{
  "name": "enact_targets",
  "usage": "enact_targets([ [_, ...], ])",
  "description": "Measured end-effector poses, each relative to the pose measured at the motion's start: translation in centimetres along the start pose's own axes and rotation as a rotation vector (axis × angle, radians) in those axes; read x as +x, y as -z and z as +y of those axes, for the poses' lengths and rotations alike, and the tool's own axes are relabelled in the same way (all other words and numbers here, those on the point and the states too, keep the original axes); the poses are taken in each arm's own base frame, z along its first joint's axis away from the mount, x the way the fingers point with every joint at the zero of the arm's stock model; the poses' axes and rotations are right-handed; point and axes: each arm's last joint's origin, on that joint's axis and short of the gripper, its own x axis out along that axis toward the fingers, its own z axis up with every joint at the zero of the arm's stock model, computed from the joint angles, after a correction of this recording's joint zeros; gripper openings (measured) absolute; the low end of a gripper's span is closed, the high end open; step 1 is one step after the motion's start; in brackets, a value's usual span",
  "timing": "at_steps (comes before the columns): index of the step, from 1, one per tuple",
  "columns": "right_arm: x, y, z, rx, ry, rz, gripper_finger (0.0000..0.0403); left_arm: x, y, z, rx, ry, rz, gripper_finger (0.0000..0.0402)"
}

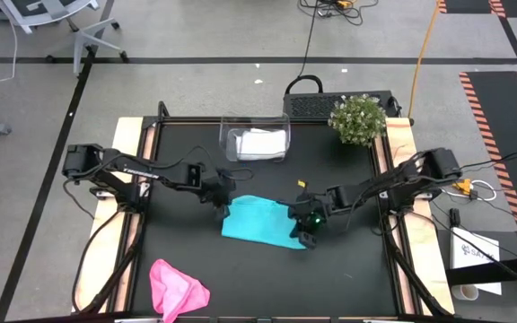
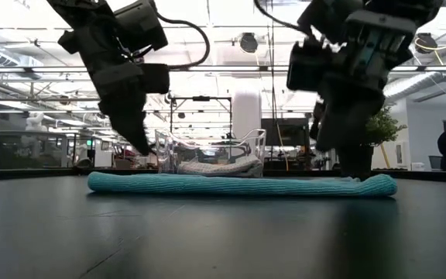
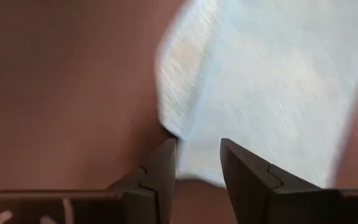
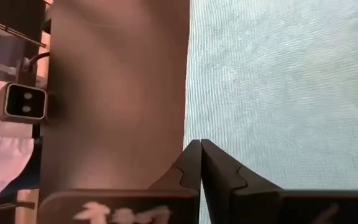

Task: Fold microfiber towels
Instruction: Fold the blue microfiber towel

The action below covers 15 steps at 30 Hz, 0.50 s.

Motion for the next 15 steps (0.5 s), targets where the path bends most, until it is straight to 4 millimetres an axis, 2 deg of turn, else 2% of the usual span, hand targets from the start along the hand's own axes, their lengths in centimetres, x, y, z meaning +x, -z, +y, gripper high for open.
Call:
enact_targets([
  [6,-2.0,-0.5,-0.1,0.003,0.055,-0.041,0.0009,0.0,1.2,0.3,0.035,0.006,0.134,0.0127],
  [15,-2.5,-0.7,-0.5,0.017,0.072,-0.054,0.0046,0.2,0.7,1.8,0.027,-0.017,0.118,0.0127],
])
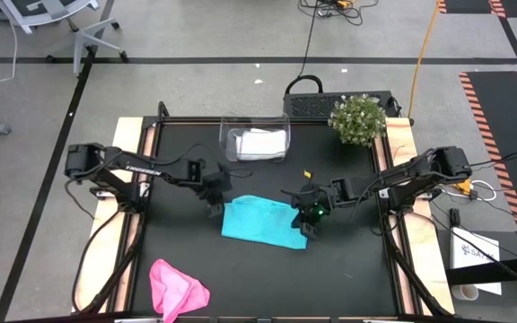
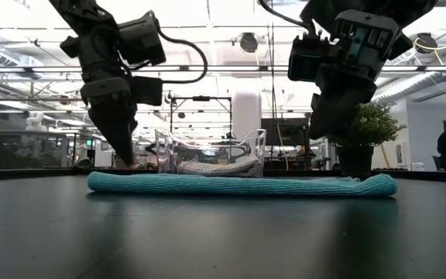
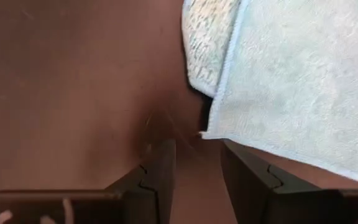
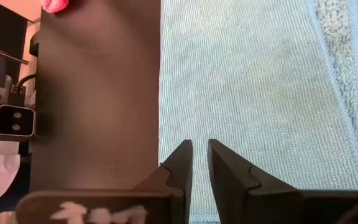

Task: Fold microfiber towels
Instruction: Fold the blue microfiber towel

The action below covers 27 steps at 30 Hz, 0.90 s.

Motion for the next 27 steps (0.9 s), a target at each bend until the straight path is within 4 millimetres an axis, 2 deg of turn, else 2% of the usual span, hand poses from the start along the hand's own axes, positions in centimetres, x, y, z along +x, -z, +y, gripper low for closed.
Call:
enact_targets([
  [13,0.0,0.0,0.0,0.005,-0.001,0.000,0.0052,-0.1,-0.4,0.6,0.078,0.044,-0.026,0.0129],
  [20,0.0,0.0,0.0,0.011,-0.001,-0.001,0.0052,-0.1,-0.5,0.3,0.120,0.034,-0.045,0.0166],
  [27,0.0,0.0,0.0,0.012,0.018,-0.013,0.0052,1.6,-0.5,0.4,0.140,0.059,-0.006,0.0181],
])
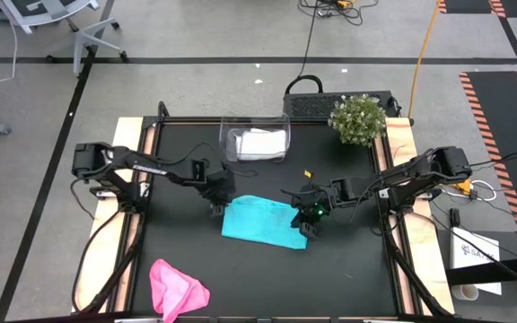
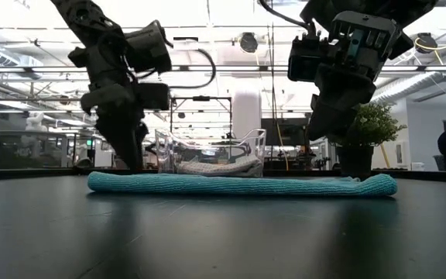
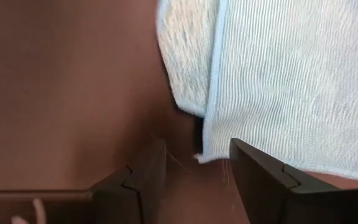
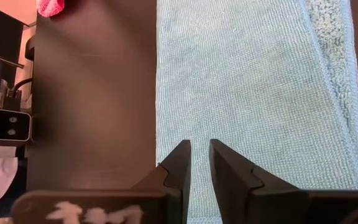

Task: Fold microfiber towels
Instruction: Fold the blue microfiber towel

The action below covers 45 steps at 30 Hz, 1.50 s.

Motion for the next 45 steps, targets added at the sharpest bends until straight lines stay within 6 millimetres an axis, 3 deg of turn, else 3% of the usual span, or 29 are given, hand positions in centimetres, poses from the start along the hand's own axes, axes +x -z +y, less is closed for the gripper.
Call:
enact_targets([
  [5,0.0,0.0,0.0,0.008,0.001,-0.001,0.0052,0.9,0.2,0.1,-0.008,0.016,0.040,0.0182],
  [18,0.0,0.0,0.0,0.009,0.006,0.003,0.0052,1.0,0.0,-0.3,0.003,0.099,0.020,0.0179],
  [23,0.0,0.0,0.0,0.009,0.007,0.004,0.0052,1.0,-0.2,-0.4,0.008,0.095,-0.001,0.0136],
  [31,0.0,0.0,0.0,0.011,0.007,0.004,0.0052,1.0,-0.8,-0.3,0.011,0.057,-0.063,0.0011],
  [45,0.0,0.0,0.0,0.017,0.007,0.004,0.0052,0.3,-2.7,-0.2,0.047,-0.031,-0.189,0.0015],
])
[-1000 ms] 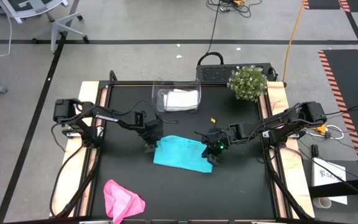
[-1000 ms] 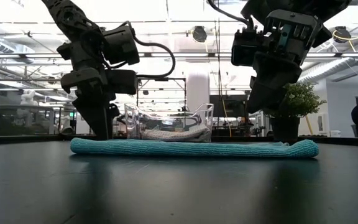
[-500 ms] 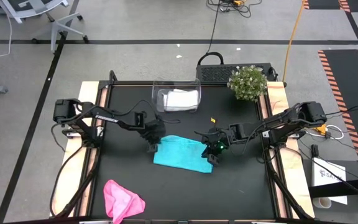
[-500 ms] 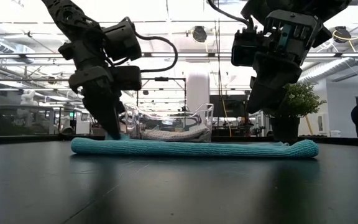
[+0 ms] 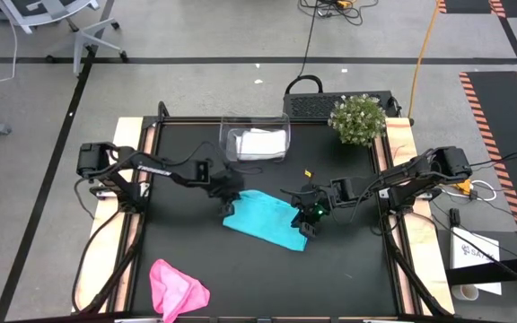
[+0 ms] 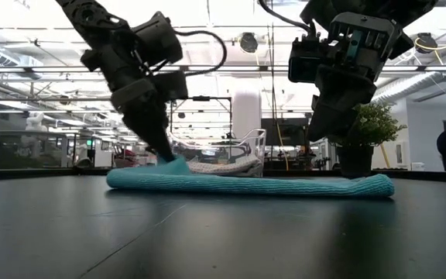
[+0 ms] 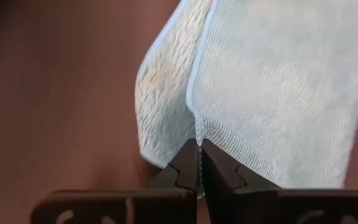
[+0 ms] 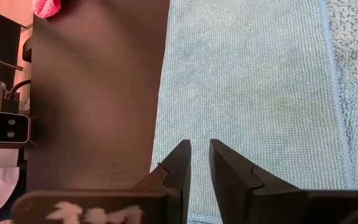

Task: Fold microfiber towels
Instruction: Fold the blue microfiber towel

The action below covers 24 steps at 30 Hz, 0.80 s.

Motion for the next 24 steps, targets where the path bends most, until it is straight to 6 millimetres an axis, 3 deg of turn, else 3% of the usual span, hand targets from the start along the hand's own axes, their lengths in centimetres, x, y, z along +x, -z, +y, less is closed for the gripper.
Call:
enact_targets([
  [7,0.0,0.0,0.0,0.000,0.001,0.001,0.0052,-1.4,-2.8,0.1,0.134,-0.094,-0.043,0.0005],
  [13,0.0,0.0,0.0,0.025,0.002,0.003,0.0052,-1.2,-2.7,1.2,0.150,-0.170,-0.019,0.0021],
  [18,0.0,0.4,-0.2,0.037,0.025,0.042,0.0052,-0.3,-2.5,1.5,0.142,-0.172,-0.004,0.0009],
  [24,-0.3,1.6,-1.4,0.136,0.167,0.138,0.0052,0.1,-2.2,1.6,0.134,-0.170,0.021,0.0015],
])
